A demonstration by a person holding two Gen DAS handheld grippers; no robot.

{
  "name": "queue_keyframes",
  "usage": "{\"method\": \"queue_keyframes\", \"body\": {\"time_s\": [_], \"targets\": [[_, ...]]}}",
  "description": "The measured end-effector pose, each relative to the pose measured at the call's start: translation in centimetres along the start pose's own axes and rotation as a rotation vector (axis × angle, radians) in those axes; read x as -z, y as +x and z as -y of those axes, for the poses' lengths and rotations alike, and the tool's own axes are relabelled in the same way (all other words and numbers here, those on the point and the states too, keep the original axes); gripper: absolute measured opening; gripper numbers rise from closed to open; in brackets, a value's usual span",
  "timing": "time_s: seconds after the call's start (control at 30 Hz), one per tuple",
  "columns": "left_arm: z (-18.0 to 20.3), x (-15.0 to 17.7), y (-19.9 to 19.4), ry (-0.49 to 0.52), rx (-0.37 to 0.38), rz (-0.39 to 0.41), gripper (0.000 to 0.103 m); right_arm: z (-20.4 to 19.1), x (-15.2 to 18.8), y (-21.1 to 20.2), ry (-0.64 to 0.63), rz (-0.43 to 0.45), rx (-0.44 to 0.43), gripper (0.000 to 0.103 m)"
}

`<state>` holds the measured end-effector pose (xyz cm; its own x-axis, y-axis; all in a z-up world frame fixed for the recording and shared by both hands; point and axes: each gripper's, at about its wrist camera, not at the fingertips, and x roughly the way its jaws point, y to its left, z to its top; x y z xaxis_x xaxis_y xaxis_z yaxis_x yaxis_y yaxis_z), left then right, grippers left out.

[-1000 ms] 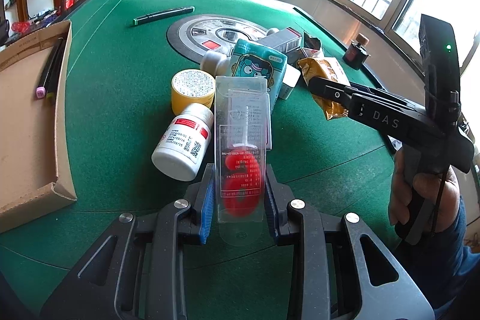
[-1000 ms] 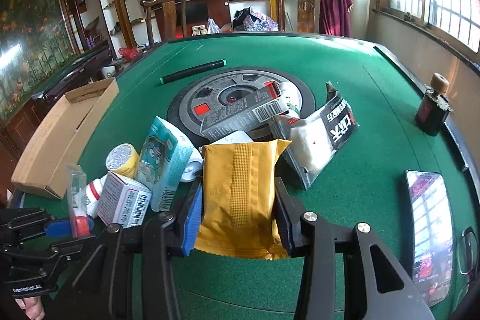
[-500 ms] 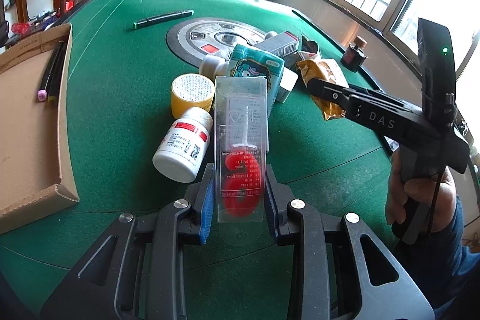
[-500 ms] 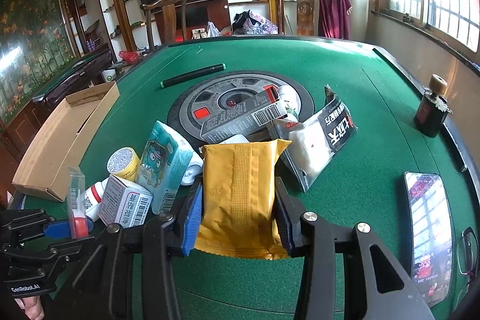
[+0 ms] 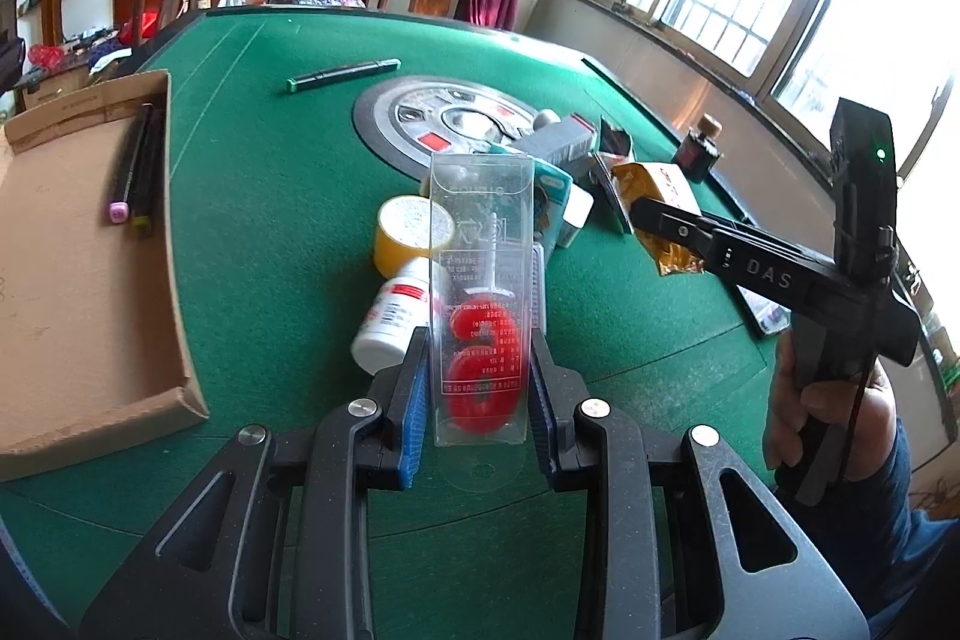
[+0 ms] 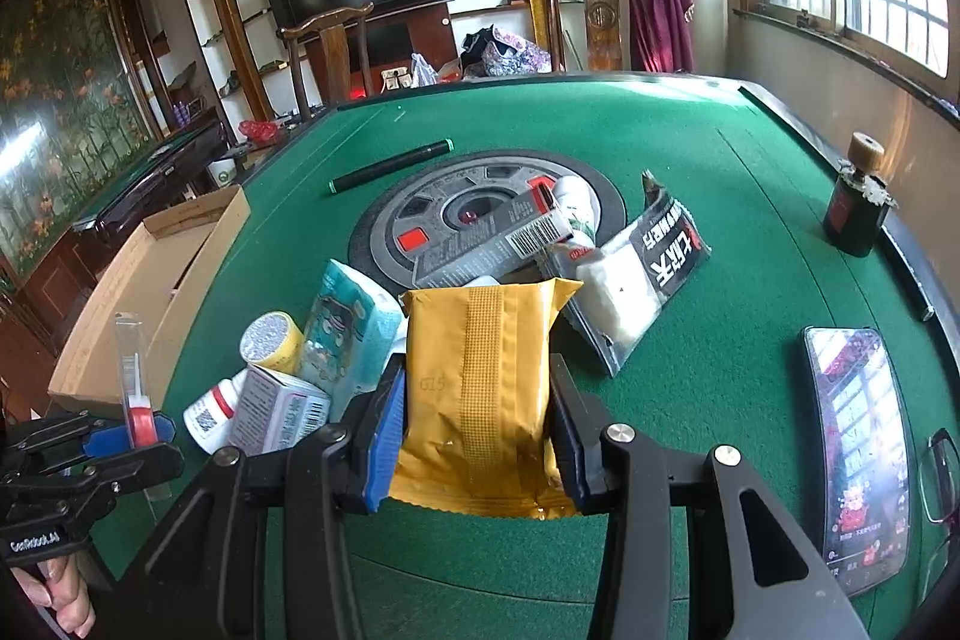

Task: Organize objects
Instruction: 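Lift the candle package and the yellow packet toward the cardboard tray with both tools, then lower both items into the cardboard tray and open both tools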

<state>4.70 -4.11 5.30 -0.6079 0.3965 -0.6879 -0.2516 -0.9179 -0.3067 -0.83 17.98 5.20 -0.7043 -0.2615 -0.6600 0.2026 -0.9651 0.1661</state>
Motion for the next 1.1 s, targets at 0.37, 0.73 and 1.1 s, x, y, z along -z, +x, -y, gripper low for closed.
{"method": "queue_keyframes", "body": {"time_s": [0.37,0.73,1.1], "targets": [[-5.5,-0.9,-5.1,-0.106,-0.048,0.117,0.029,-7.3,-3.0,-0.5,-0.103,-0.014,-0.108,0.043],[-14.4,-3.6,-8.4,-0.248,-0.150,0.140,0.029,-18.6,-7.1,5.1,-0.216,-0.140,-0.250,0.043],[-20.0,-6.6,-3.2,-0.310,-0.162,-0.041,0.029,-26.2,-12.1,17.4,-0.167,-0.333,-0.291,0.043]]}}
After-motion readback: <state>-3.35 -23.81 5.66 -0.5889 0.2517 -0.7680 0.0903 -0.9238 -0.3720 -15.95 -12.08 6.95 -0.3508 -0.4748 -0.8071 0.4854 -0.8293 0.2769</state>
